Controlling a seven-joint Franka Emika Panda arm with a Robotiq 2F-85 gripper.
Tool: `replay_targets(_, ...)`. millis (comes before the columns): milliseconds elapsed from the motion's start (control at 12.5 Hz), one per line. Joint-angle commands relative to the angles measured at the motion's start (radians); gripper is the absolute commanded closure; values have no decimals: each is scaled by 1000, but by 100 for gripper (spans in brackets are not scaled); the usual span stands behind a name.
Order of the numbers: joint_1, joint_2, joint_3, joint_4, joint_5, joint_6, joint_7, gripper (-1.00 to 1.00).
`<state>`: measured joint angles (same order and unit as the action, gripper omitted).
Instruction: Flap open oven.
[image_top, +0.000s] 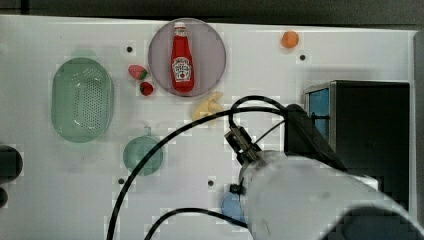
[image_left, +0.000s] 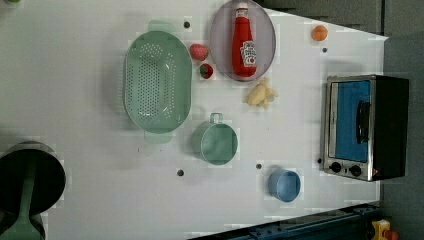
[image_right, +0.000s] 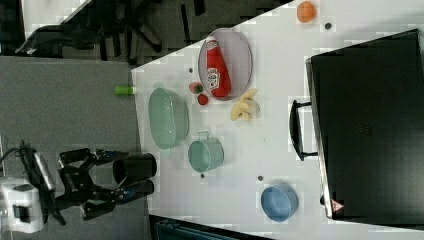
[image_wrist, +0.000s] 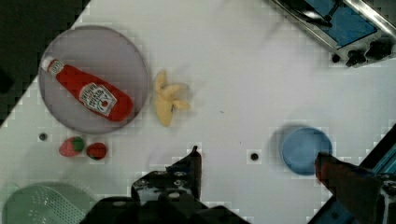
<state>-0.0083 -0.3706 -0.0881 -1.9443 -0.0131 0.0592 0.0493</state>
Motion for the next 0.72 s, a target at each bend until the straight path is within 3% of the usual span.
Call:
replay_targets(80,9,41,13,-18,3,2,21,9)
replay_targets(240,7,41,8,-31,3,2,18,55)
replay_targets(320,7,41,2,-41,3,2,11,65)
replay_targets(720,-12,42,-62,-128,-35,19,-387,65)
